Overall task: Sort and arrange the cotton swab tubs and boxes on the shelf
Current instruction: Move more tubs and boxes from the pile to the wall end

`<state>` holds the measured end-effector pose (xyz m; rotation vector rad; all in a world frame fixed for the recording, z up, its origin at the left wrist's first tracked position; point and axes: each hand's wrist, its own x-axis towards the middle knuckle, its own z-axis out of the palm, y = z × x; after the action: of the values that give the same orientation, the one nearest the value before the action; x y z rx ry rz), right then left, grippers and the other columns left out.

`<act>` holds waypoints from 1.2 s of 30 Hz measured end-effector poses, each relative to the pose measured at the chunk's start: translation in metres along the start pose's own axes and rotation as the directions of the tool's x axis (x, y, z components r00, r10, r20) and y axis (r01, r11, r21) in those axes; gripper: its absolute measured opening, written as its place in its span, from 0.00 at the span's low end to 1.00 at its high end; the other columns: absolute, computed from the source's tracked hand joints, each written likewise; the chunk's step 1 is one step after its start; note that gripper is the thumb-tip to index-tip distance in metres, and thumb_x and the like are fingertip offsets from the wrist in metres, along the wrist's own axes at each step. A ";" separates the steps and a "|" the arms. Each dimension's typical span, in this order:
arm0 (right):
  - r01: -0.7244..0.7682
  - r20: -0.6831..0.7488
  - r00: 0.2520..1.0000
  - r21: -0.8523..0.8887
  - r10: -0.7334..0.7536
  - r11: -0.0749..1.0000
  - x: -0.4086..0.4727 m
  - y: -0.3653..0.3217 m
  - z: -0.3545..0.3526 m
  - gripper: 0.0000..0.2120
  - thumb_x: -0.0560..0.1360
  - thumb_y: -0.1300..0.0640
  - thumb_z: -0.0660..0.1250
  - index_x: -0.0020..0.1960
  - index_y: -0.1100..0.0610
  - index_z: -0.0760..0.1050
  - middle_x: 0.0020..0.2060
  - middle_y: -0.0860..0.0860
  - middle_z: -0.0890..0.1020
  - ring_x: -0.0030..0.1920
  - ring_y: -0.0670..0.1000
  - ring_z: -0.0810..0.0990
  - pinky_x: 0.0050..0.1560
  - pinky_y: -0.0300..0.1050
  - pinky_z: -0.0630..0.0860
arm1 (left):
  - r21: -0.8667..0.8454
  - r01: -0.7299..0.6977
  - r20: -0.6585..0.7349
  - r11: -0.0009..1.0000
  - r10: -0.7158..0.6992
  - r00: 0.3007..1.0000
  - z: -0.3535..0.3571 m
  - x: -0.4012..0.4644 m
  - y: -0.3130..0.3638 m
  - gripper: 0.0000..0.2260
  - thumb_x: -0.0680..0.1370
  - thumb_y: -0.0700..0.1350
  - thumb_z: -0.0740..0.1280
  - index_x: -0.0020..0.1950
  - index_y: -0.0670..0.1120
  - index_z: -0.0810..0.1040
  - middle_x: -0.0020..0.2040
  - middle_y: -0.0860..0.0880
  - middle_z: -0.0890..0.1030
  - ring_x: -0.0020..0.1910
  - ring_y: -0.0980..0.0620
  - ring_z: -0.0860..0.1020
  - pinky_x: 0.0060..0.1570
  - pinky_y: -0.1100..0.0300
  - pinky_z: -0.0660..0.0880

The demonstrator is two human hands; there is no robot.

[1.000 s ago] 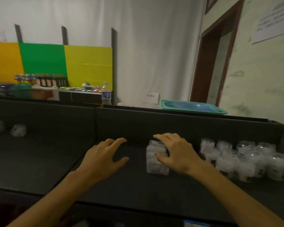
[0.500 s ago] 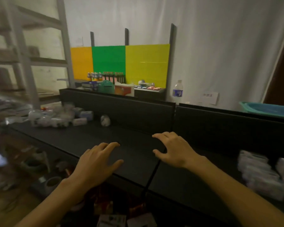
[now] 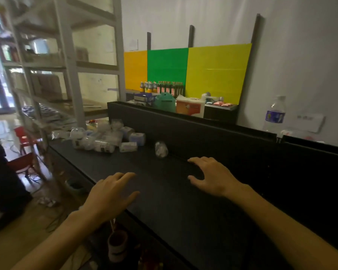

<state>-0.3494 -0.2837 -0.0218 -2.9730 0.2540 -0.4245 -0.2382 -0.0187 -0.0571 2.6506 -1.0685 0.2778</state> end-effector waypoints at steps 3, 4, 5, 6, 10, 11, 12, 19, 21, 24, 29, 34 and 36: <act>0.029 0.015 0.999 0.026 -0.030 0.999 0.041 -0.002 0.016 0.29 0.75 0.43 0.64 0.73 0.45 0.60 0.65 0.48 0.71 0.64 0.49 0.70 0.63 0.46 0.71 | 0.022 0.067 0.000 0.998 -0.067 0.998 0.007 0.020 -0.027 0.26 0.76 0.63 0.60 0.72 0.58 0.59 0.69 0.53 0.68 0.62 0.53 0.72 0.60 0.58 0.71; 0.044 0.017 0.999 0.033 -0.044 0.998 0.055 -0.004 0.023 0.28 0.75 0.43 0.64 0.73 0.45 0.60 0.65 0.48 0.72 0.63 0.49 0.71 0.62 0.46 0.71 | 0.029 0.087 -0.002 0.996 -0.087 0.996 0.010 0.024 -0.037 0.26 0.76 0.63 0.60 0.72 0.58 0.60 0.69 0.53 0.68 0.61 0.53 0.73 0.59 0.58 0.71; 0.057 0.022 0.998 0.039 -0.058 0.998 0.068 -0.007 0.031 0.28 0.75 0.43 0.64 0.72 0.45 0.60 0.64 0.48 0.72 0.63 0.49 0.71 0.61 0.46 0.72 | 0.035 0.106 -0.005 0.994 -0.106 0.994 0.013 0.028 -0.048 0.26 0.76 0.62 0.60 0.72 0.58 0.60 0.68 0.53 0.69 0.59 0.53 0.74 0.57 0.59 0.71; 0.070 0.029 0.997 0.041 -0.071 0.997 0.080 -0.011 0.038 0.28 0.75 0.42 0.64 0.72 0.45 0.60 0.64 0.48 0.72 0.62 0.49 0.71 0.61 0.46 0.72 | 0.036 0.124 -0.008 0.992 -0.124 0.992 0.015 0.031 -0.058 0.26 0.76 0.62 0.60 0.72 0.58 0.61 0.67 0.53 0.70 0.57 0.54 0.75 0.55 0.59 0.71; 0.113 0.073 0.990 0.075 -0.118 0.991 0.129 -0.035 0.065 0.29 0.75 0.42 0.65 0.73 0.45 0.60 0.68 0.49 0.70 0.65 0.50 0.70 0.63 0.46 0.71 | 0.026 0.191 -0.027 0.981 -0.190 0.981 0.018 0.046 -0.109 0.25 0.75 0.63 0.61 0.70 0.58 0.63 0.65 0.53 0.72 0.51 0.54 0.78 0.50 0.60 0.73; 0.119 0.083 0.989 0.087 -0.126 0.989 0.142 -0.042 0.071 0.29 0.75 0.42 0.65 0.73 0.44 0.61 0.69 0.50 0.69 0.65 0.50 0.70 0.63 0.47 0.71 | 0.017 0.206 -0.036 0.979 -0.205 0.978 0.018 0.051 -0.123 0.25 0.75 0.63 0.61 0.70 0.58 0.64 0.65 0.54 0.72 0.50 0.55 0.78 0.49 0.61 0.73; 0.122 0.091 0.987 0.097 -0.131 0.988 0.155 -0.048 0.077 0.28 0.75 0.42 0.65 0.72 0.44 0.61 0.68 0.50 0.69 0.66 0.51 0.70 0.63 0.48 0.71 | 0.004 0.216 -0.044 0.976 -0.216 0.975 0.018 0.055 -0.137 0.24 0.75 0.62 0.61 0.70 0.58 0.64 0.64 0.54 0.72 0.50 0.56 0.78 0.48 0.61 0.73; 0.009 0.093 0.995 0.134 -0.022 0.991 0.238 -0.091 0.121 0.27 0.75 0.44 0.65 0.72 0.47 0.63 0.64 0.50 0.73 0.63 0.49 0.72 0.62 0.45 0.71 | -0.016 0.152 -0.060 0.988 -0.152 0.987 0.025 0.106 -0.229 0.25 0.75 0.61 0.62 0.71 0.56 0.63 0.66 0.51 0.71 0.58 0.52 0.75 0.55 0.57 0.74; -0.061 0.085 0.995 0.133 0.050 0.989 0.256 -0.099 0.132 0.28 0.75 0.45 0.66 0.72 0.48 0.63 0.66 0.50 0.72 0.64 0.50 0.71 0.63 0.46 0.70 | 0.000 0.097 -0.070 0.995 -0.097 0.993 0.022 0.126 -0.250 0.26 0.76 0.60 0.62 0.72 0.56 0.61 0.68 0.51 0.69 0.62 0.50 0.72 0.59 0.55 0.72; -0.186 0.087 0.981 0.142 0.175 0.972 0.276 -0.111 0.145 0.29 0.75 0.46 0.67 0.73 0.48 0.62 0.67 0.51 0.71 0.65 0.51 0.71 0.64 0.47 0.70 | -0.020 0.006 -0.088 1.000 -0.008 0.996 0.018 0.158 -0.276 0.26 0.76 0.59 0.63 0.72 0.56 0.60 0.70 0.51 0.66 0.66 0.50 0.68 0.64 0.53 0.67; -0.310 0.047 0.951 0.113 0.306 0.944 0.300 -0.131 0.170 0.30 0.74 0.45 0.66 0.73 0.47 0.61 0.69 0.52 0.70 0.66 0.52 0.70 0.65 0.52 0.71 | -0.006 -0.205 -0.083 0.979 0.204 0.975 0.028 0.207 -0.314 0.26 0.75 0.59 0.64 0.71 0.57 0.62 0.71 0.52 0.65 0.69 0.50 0.63 0.67 0.52 0.61; -0.405 -0.013 0.914 0.024 0.405 0.914 0.304 -0.151 0.191 0.30 0.76 0.43 0.63 0.75 0.48 0.59 0.73 0.53 0.63 0.70 0.55 0.63 0.69 0.51 0.65 | 0.017 -0.358 -0.169 0.934 0.356 0.919 0.044 0.232 -0.325 0.26 0.72 0.58 0.68 0.68 0.55 0.68 0.68 0.50 0.71 0.68 0.47 0.67 0.67 0.49 0.59; -0.434 -0.033 0.900 0.039 0.435 0.900 0.296 -0.155 0.198 0.29 0.76 0.43 0.63 0.74 0.48 0.61 0.73 0.53 0.63 0.72 0.54 0.61 0.70 0.50 0.63 | 0.041 -0.395 -0.172 0.918 0.396 0.902 0.050 0.237 -0.327 0.27 0.70 0.60 0.69 0.67 0.54 0.69 0.67 0.50 0.72 0.67 0.47 0.68 0.68 0.49 0.58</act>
<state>0.0103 -0.1661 -0.1082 -2.7576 0.8848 -0.4250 0.1627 0.0380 -0.0964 2.3342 -1.5381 0.5861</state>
